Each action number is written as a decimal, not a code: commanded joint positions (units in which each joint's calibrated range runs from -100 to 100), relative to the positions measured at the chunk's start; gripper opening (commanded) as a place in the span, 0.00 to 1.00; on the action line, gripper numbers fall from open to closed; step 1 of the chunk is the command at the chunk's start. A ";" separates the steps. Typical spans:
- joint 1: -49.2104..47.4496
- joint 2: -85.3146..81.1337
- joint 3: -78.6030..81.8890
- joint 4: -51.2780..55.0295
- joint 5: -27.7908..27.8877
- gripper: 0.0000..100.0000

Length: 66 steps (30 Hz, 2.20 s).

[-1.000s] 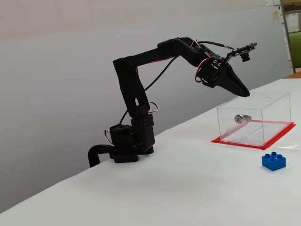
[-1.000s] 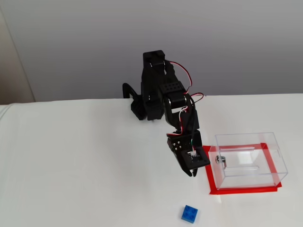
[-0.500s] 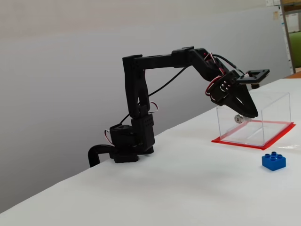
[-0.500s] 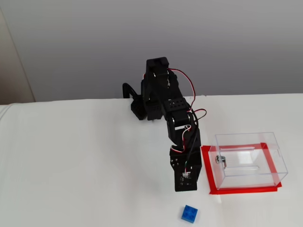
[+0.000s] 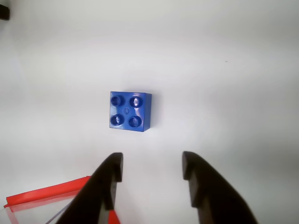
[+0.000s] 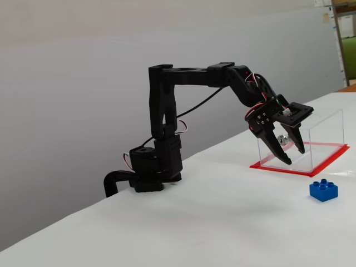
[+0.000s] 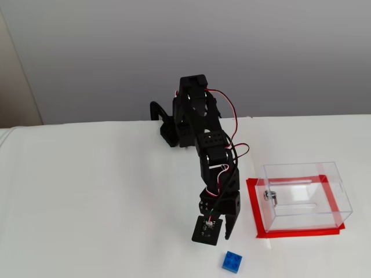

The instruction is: Pick the blue lego brick and place it into the transparent box

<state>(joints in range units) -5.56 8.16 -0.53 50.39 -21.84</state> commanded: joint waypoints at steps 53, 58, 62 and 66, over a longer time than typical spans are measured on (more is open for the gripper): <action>-5.57 26.08 -29.40 -0.34 -8.28 0.32; -5.57 26.67 -29.40 -0.34 -8.33 0.32; -5.35 28.03 -29.76 -0.43 -8.33 0.32; -5.35 29.56 -31.30 -0.08 -9.01 0.32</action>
<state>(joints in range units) -11.22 38.27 -27.89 50.39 -30.39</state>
